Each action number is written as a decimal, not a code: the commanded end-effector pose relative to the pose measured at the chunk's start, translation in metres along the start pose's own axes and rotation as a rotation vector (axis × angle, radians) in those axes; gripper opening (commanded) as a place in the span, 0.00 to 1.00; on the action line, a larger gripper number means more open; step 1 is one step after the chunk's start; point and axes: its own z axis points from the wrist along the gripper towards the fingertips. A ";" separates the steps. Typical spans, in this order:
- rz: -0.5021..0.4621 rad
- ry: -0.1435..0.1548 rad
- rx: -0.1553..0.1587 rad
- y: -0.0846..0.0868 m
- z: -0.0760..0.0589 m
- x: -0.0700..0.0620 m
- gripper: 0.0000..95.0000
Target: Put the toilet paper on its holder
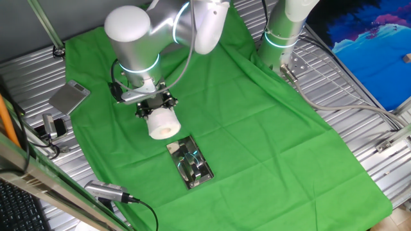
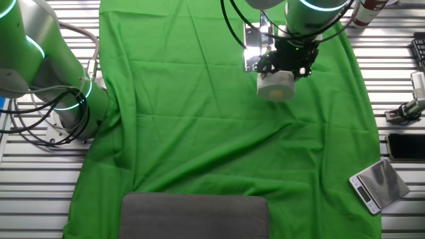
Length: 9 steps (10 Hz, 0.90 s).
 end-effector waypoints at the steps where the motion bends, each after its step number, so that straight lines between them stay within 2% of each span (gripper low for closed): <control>1: 0.009 0.000 0.000 0.000 0.000 0.000 0.00; 2: 0.015 0.001 0.004 0.000 0.000 0.000 0.00; 3: 0.015 0.023 0.027 0.000 0.000 0.000 0.00; 4: 0.013 0.033 0.040 0.000 0.000 0.000 0.00; 5: 0.008 0.025 0.038 0.000 0.000 0.000 0.00; 9: -0.058 0.033 0.035 0.000 0.000 0.000 0.00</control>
